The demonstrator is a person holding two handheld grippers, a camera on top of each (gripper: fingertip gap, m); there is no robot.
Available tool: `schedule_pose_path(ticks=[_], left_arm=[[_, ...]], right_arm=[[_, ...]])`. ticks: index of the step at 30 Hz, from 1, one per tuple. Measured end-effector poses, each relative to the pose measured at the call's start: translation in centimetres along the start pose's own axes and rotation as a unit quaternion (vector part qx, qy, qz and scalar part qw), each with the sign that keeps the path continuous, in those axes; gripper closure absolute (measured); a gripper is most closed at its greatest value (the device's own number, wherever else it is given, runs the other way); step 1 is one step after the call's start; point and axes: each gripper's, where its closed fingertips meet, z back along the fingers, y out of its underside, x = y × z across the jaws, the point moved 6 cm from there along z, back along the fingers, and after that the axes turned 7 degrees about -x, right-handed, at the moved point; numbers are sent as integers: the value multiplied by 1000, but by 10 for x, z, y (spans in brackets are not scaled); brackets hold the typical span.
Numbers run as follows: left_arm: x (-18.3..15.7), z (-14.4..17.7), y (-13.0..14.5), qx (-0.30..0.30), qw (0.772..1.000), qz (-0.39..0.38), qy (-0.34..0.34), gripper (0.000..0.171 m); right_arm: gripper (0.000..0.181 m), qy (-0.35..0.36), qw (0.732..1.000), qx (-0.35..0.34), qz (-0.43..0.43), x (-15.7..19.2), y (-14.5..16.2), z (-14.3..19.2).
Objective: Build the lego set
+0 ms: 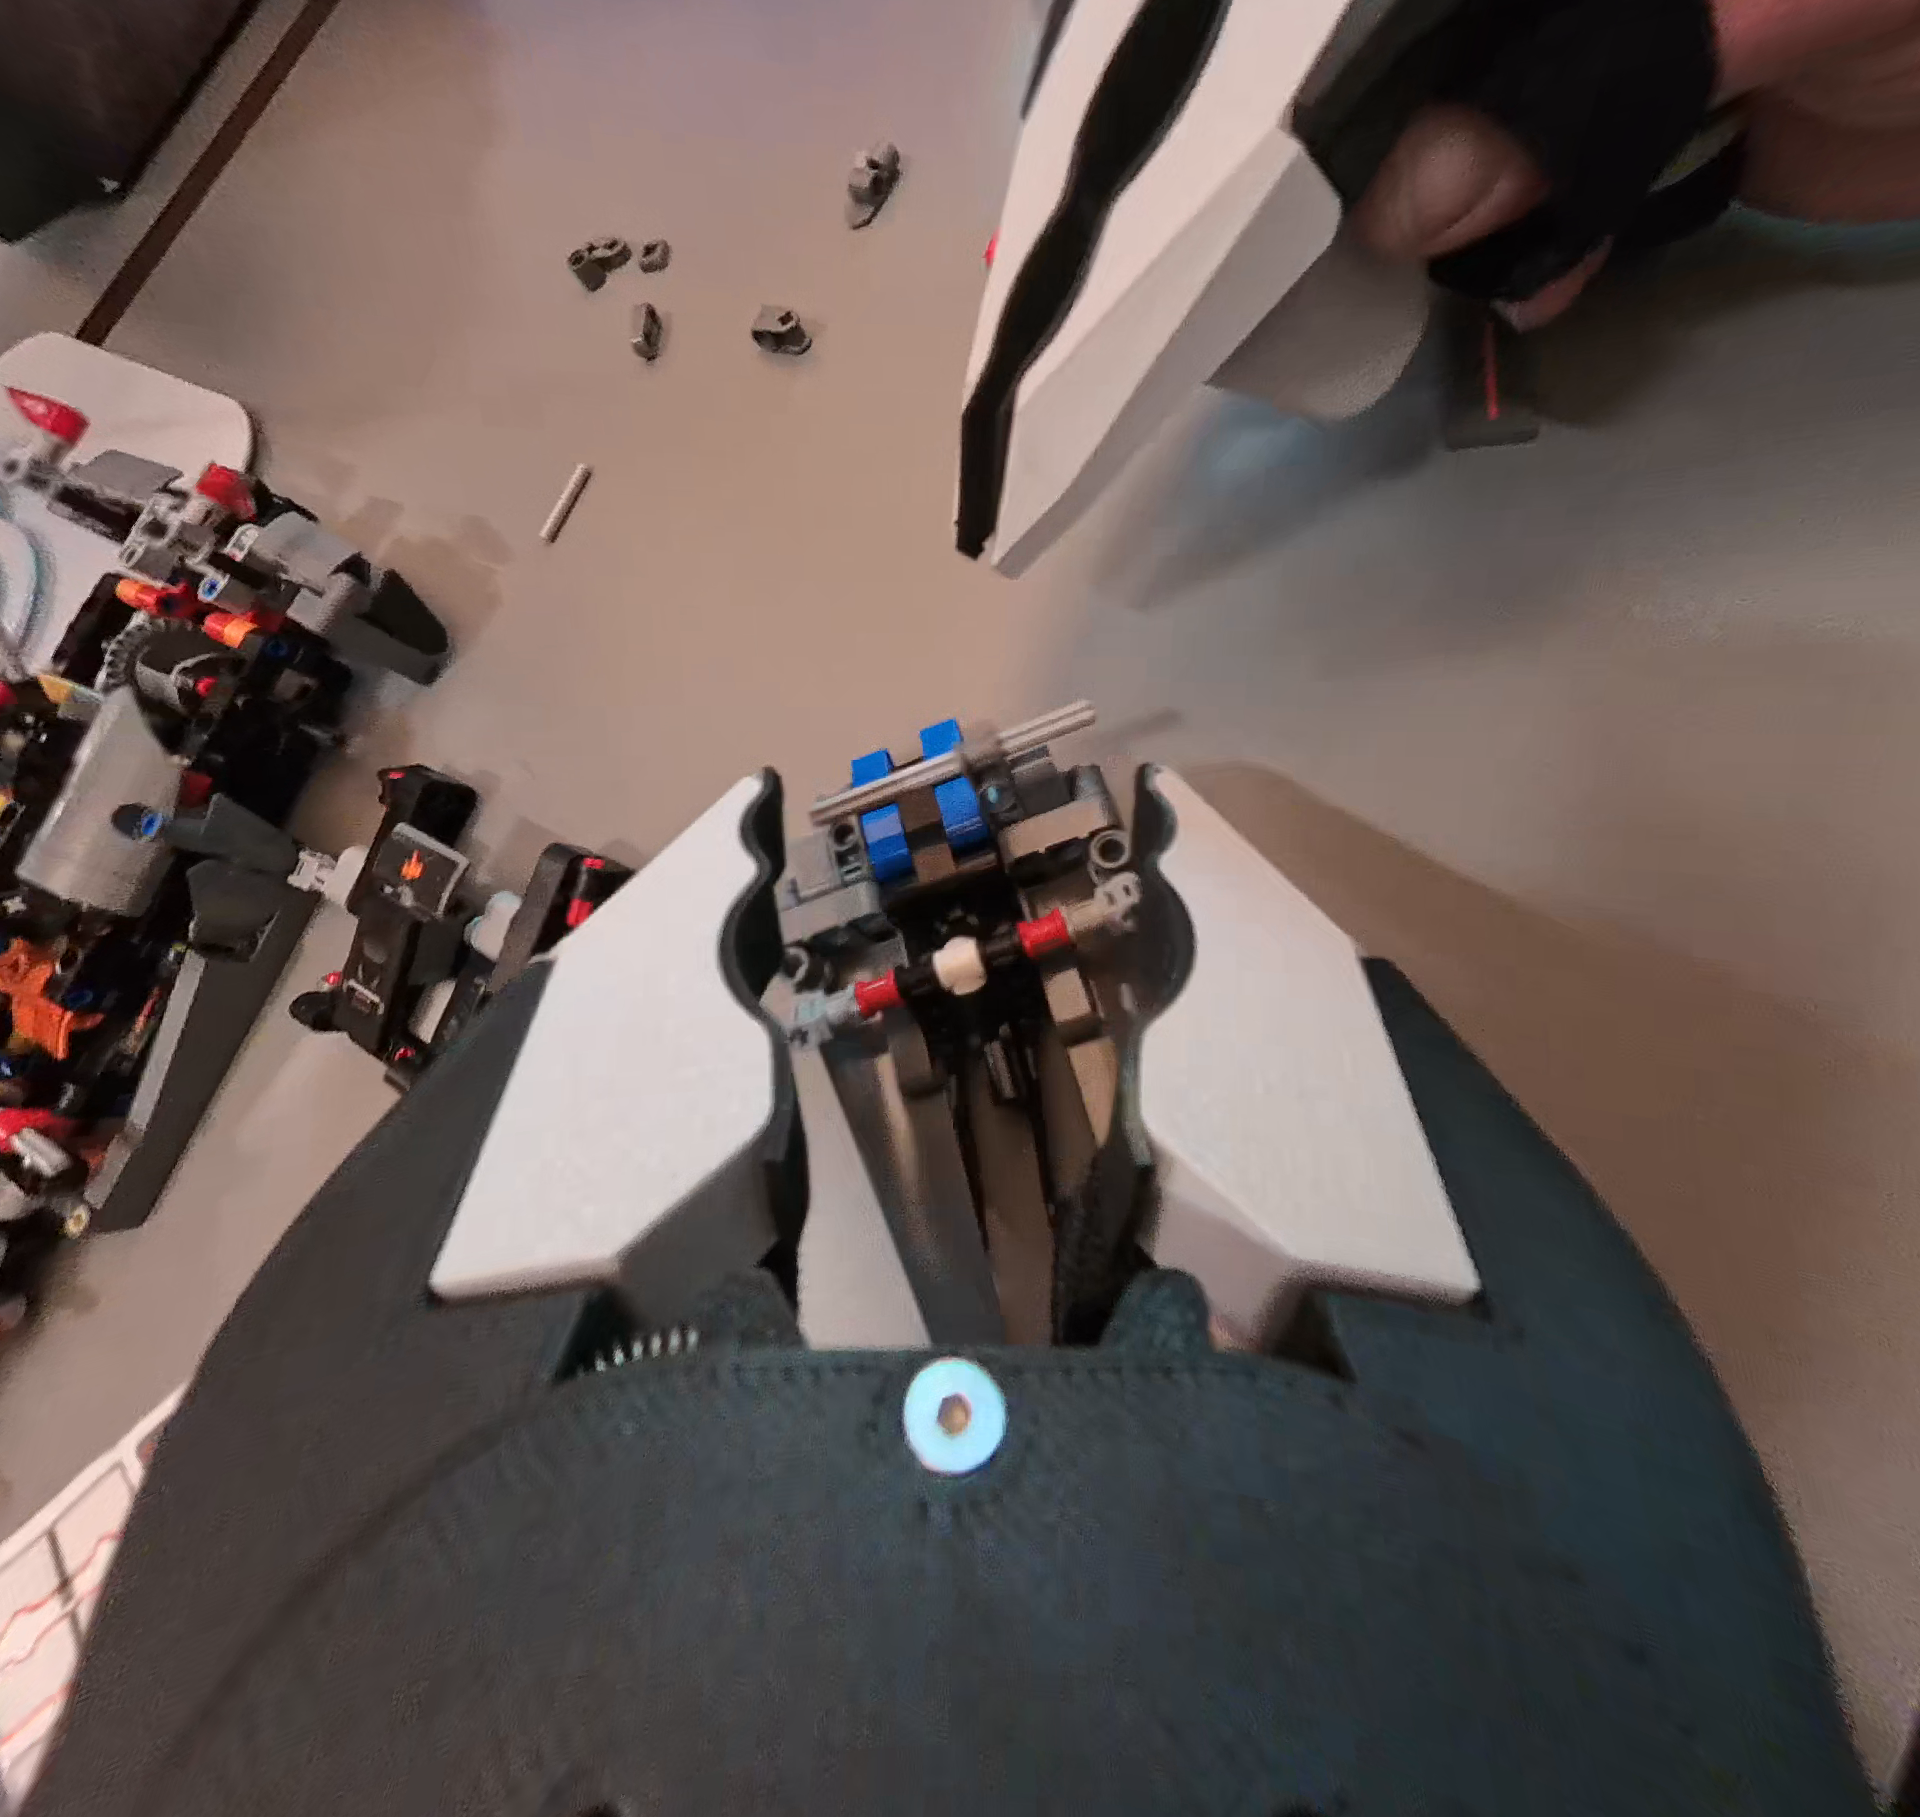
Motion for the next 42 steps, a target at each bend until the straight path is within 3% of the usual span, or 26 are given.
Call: schedule_pose_path(ticks=[3,9,11,14,18,23,29,34,37,42], left_arm=[[2,10,-2,-4,999,45,11,95],[-5,17,13,60,997,38,-5,97],[-6,17,20,68,997,32,-9,101],[-5,19,23,65,998,25,-5,104],[-3,20,25,55,998,7,5,105],[-4,21,29,39,999,-10,5,105],[-5,22,30,19,1000,-13,-1,106],[-5,21,31,12,1000,-10,-5,106],[-5,21,30,11,1000,-9,-4,106],[-5,20,30,10,1000,-6,-5,106]], right_arm=[[176,-14,999,-10,-28,-4,-2,2],[176,-35,998,9,-48,-6,-1,-2],[169,-74,994,16,-81,-2,-6,-8],[134,-100,988,62,-99,-4,-11,-22],[121,-154,975,98,-123,-6,-12,-42],[127,-155,970,156,-103,-4,-2,-58],[141,-151,972,157,-83,-4,-3,-65],[164,-136,982,124,-40,-4,-10,-64],[164,-138,982,122,-35,-3,-10,-64],[151,-169,977,119,-41,0,-11,-62]])
